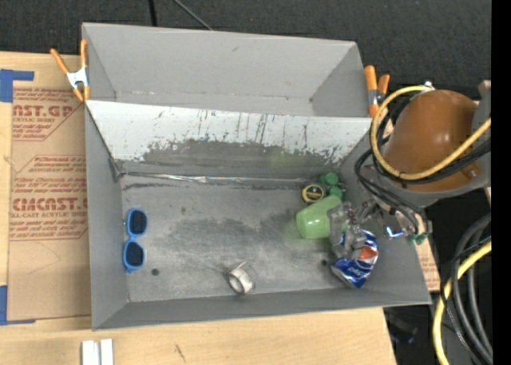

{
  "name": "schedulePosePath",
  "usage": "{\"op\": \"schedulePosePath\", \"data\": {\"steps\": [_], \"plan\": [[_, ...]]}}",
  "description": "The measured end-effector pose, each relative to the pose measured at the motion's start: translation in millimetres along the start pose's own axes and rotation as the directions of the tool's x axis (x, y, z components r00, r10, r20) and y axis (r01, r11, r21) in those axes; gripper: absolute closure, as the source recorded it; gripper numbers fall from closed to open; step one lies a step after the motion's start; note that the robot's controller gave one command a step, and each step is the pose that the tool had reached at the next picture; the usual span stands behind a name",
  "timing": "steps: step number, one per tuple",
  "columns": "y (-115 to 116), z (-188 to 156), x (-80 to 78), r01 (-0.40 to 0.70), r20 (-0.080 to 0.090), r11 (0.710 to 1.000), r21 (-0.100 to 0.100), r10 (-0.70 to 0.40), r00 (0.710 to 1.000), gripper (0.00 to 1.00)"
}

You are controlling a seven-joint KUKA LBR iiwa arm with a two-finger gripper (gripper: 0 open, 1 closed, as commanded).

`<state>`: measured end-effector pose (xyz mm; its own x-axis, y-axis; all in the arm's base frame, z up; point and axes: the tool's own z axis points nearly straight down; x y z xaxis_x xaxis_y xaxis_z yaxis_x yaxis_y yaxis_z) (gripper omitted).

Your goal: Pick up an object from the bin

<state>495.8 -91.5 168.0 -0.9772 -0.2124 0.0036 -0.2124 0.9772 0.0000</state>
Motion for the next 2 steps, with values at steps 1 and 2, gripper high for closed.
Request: {"op": "schedulePosePath", "data": {"steps": [1, 2], "plan": [[2, -2, -1.3, 0.001, 0.004, 1.0, -0.001, -0.001, 1.0, 0.0], [-11, 76, -12.1, -0.159, 0.026, 0.987, -0.002, 0.159, 0.987, 0.0]]}}
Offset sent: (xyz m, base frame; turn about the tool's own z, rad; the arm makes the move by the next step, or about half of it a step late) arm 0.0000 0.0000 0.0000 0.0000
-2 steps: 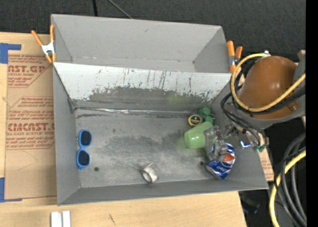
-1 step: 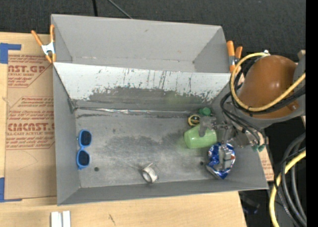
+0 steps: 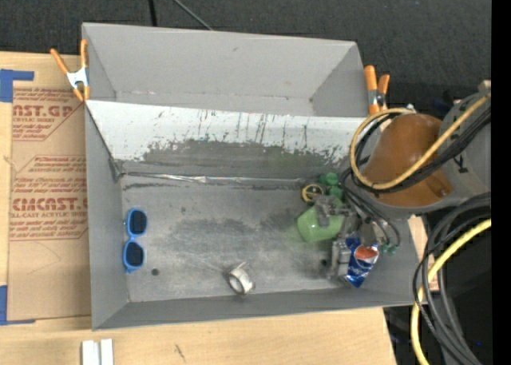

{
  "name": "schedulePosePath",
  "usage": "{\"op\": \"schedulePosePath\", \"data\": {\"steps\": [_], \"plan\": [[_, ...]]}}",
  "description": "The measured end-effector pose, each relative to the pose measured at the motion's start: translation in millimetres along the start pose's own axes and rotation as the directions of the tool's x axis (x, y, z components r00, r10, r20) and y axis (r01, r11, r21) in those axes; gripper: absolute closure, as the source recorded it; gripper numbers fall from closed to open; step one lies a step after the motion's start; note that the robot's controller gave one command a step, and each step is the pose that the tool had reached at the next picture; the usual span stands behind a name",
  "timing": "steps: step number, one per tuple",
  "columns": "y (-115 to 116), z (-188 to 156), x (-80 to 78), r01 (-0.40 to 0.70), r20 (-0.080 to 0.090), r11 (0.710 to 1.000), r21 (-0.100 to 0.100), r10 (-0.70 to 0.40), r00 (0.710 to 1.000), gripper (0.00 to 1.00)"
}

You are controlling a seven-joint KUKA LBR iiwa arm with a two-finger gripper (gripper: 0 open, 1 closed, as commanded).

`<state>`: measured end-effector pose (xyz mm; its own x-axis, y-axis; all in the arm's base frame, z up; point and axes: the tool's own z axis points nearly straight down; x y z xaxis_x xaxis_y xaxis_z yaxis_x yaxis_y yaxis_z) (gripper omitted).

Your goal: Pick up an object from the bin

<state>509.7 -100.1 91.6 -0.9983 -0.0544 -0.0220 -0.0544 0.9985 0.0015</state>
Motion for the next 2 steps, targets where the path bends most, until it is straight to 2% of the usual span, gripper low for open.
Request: {"op": "schedulePosePath", "data": {"steps": [1, 2], "plan": [[-30.2, -16.0, 19.2, 0.256, -0.021, 0.967, -0.005, -0.256, 0.967, 0.0], [-29.5, -15.8, 18.7, 0.254, -0.019, 0.967, -0.006, -0.254, 0.967, 1.0]]}}
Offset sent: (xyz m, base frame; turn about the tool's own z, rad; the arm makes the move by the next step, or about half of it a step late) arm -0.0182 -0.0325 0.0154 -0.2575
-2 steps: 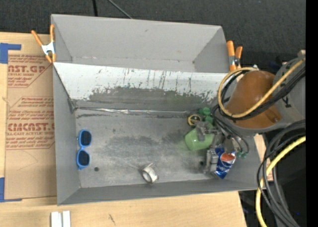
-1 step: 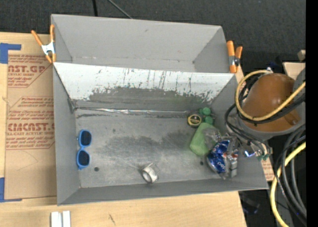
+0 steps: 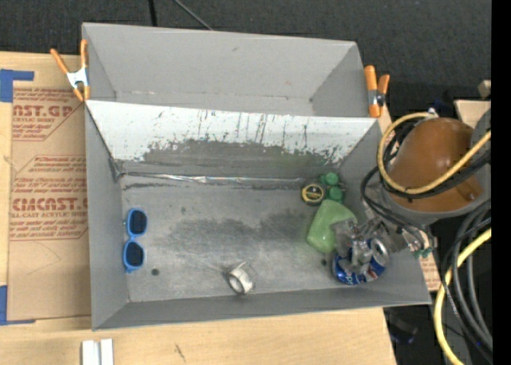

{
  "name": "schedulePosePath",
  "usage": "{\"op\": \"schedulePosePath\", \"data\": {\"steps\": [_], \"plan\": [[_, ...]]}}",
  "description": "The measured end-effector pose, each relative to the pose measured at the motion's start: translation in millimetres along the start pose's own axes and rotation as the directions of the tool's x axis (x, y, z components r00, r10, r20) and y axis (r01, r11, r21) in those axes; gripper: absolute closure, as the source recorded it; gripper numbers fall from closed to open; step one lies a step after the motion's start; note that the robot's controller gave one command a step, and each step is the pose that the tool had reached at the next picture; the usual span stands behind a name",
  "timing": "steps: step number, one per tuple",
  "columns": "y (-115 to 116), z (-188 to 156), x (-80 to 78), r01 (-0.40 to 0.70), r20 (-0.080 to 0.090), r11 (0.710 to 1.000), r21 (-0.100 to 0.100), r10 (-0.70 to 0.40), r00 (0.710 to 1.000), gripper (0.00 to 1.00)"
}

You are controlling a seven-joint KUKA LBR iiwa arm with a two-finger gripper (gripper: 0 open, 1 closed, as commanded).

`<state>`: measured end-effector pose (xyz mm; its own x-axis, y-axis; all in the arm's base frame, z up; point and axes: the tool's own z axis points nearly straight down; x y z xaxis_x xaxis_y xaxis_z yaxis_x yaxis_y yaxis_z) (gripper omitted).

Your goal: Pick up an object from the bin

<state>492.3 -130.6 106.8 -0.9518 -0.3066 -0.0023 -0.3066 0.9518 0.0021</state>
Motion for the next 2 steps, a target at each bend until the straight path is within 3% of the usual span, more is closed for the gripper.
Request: {"op": "schedulePosePath", "data": {"steps": [1, 2], "plan": [[-21, -30, -7.8, 0.03, 0.0, 1.0, -0.002, -0.03, 1.0, 1.0], [-27, -58, -58.1, 0.064, 0.005, 0.998, 0.005, -0.064, 0.998, 1.0]]}}
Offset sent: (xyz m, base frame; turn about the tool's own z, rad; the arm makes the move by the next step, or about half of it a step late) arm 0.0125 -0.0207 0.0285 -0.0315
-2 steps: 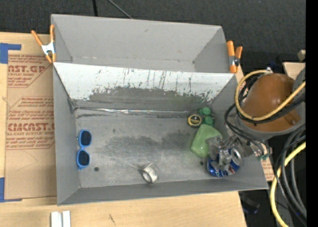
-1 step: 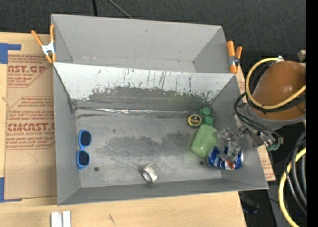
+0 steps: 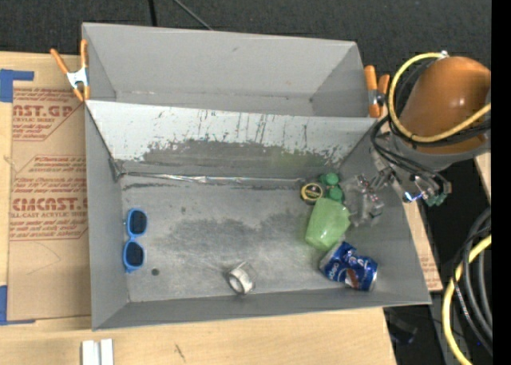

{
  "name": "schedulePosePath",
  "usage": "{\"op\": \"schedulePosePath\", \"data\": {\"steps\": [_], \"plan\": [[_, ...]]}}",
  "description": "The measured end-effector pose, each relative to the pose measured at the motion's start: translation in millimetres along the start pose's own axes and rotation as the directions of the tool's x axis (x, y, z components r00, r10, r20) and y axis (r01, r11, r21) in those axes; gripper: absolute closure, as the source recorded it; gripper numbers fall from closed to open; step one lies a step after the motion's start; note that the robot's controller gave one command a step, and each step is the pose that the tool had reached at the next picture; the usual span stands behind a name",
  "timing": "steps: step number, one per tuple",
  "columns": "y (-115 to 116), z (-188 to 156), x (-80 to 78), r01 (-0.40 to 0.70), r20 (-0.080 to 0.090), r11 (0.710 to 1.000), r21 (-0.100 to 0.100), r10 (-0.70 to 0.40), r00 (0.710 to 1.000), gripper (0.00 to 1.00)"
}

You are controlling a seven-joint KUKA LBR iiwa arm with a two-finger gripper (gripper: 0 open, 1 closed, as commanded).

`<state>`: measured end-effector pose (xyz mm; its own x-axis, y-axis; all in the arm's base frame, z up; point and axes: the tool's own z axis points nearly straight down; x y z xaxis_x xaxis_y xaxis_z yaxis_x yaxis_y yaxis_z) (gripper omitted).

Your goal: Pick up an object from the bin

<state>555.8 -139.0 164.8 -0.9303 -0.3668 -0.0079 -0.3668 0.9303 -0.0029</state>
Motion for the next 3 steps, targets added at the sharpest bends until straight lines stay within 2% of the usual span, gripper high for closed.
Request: {"op": "schedulePosePath", "data": {"steps": [1, 2, 3], "plan": [[0, 2, 2.6, -0.002, -0.005, 1.0, -0.003, 0.002, 1.0, 0.0], [27, 62, 35.3, 0.049, 0.017, 0.999, 0.012, -0.049, 0.999, 0.0], [34, 68, 37.8, 0.06, 0.024, 0.998, 0.016, -0.061, 0.998, 0.0]]}}
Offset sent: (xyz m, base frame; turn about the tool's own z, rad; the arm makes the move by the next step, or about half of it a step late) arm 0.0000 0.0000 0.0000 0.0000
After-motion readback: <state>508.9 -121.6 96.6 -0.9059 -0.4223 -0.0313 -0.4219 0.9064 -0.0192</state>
